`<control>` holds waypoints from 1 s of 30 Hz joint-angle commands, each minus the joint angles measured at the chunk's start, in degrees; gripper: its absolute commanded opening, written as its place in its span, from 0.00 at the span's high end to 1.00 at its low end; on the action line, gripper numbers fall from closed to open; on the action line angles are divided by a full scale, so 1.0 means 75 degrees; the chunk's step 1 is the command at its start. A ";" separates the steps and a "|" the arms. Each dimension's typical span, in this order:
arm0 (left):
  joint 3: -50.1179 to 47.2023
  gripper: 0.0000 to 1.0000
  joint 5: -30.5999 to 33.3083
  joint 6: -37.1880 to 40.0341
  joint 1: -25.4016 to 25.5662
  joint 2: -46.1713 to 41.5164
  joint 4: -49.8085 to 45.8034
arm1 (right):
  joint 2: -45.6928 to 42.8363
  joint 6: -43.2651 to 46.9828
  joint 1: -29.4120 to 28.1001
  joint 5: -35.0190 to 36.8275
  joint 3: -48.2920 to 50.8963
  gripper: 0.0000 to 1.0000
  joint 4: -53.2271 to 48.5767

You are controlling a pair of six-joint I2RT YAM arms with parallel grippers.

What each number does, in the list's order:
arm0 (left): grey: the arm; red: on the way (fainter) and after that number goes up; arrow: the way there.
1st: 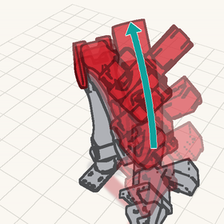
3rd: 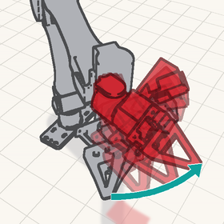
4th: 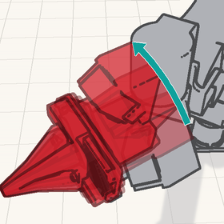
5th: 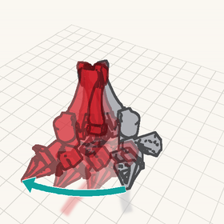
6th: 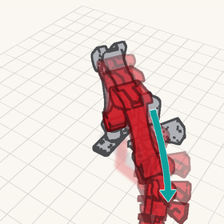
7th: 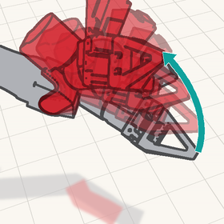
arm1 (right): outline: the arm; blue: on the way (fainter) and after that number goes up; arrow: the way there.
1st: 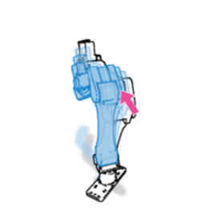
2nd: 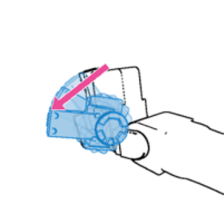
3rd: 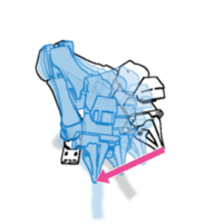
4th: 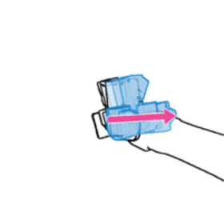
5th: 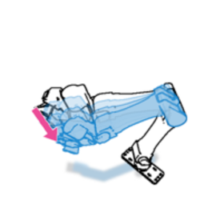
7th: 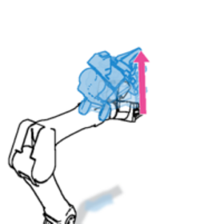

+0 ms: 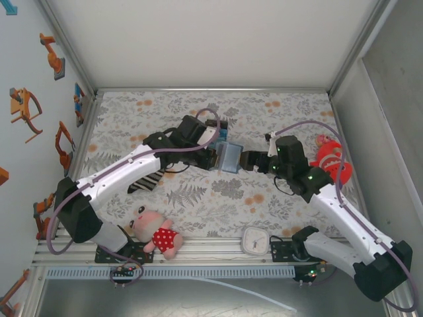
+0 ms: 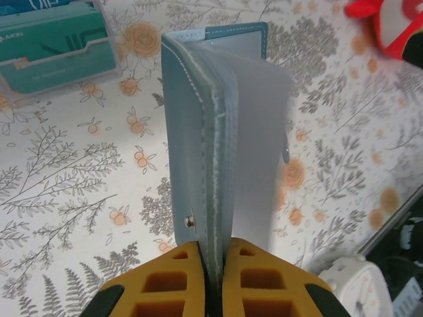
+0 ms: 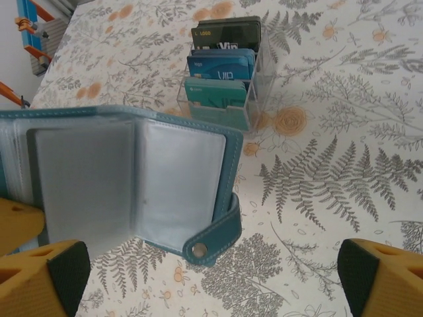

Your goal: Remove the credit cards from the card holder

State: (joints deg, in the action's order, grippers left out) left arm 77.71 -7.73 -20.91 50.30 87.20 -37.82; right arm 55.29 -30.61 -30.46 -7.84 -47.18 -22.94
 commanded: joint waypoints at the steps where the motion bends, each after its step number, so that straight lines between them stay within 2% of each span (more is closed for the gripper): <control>1: 0.0329 1.00 0.0795 0.0362 0.0119 0.0139 -0.0675 | 0.0136 -0.0040 -0.0081 0.0002 -0.0307 0.10 0.0060; 8: 0.0119 1.00 0.0782 0.0261 0.0152 0.0040 -0.0443 | 0.0334 -0.0147 -0.0134 -0.0221 -0.0388 0.25 0.0328; 10: -0.0163 1.00 0.0429 0.0127 0.0066 -0.0097 -0.0112 | 0.0394 -0.0143 -0.0134 -0.0341 -0.0401 0.30 0.0387; 14: -0.0931 1.00 -0.0828 -0.0366 -0.0317 -0.0455 0.1009 | 0.0631 -0.0247 -0.0146 -0.0782 -0.0332 0.39 0.0616; 16: -0.1238 1.00 -0.1175 -0.0585 -0.0493 -0.0629 0.1420 | 0.0750 -0.0266 -0.0146 -0.0601 -0.0285 0.44 0.0465; 21: -0.1772 1.00 -0.1762 -0.0876 -0.0724 -0.0971 0.2132 | 0.1102 -0.0255 -0.0146 -0.0412 -0.0276 0.44 0.0252; 22: -0.1811 1.00 -0.1833 -0.0909 -0.0741 -0.0974 0.2174 | 0.1188 -0.0233 -0.0163 -0.0437 -0.0304 0.43 0.0237; 27: -0.1900 1.00 -0.2014 -0.0956 -0.0753 -0.0877 0.2276 | 0.1596 0.0036 -0.0460 0.0139 -0.0634 0.13 -0.0118; 30: -0.1981 1.00 -0.2127 -0.1000 -0.0747 -0.0871 0.2461 | 0.1899 0.0152 -0.0499 0.0380 -0.0795 0.07 -0.0346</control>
State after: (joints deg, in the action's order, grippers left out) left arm 63.44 -20.80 -27.18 44.91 81.91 -22.68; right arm 68.14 -30.85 -33.78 -8.40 -50.48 -22.98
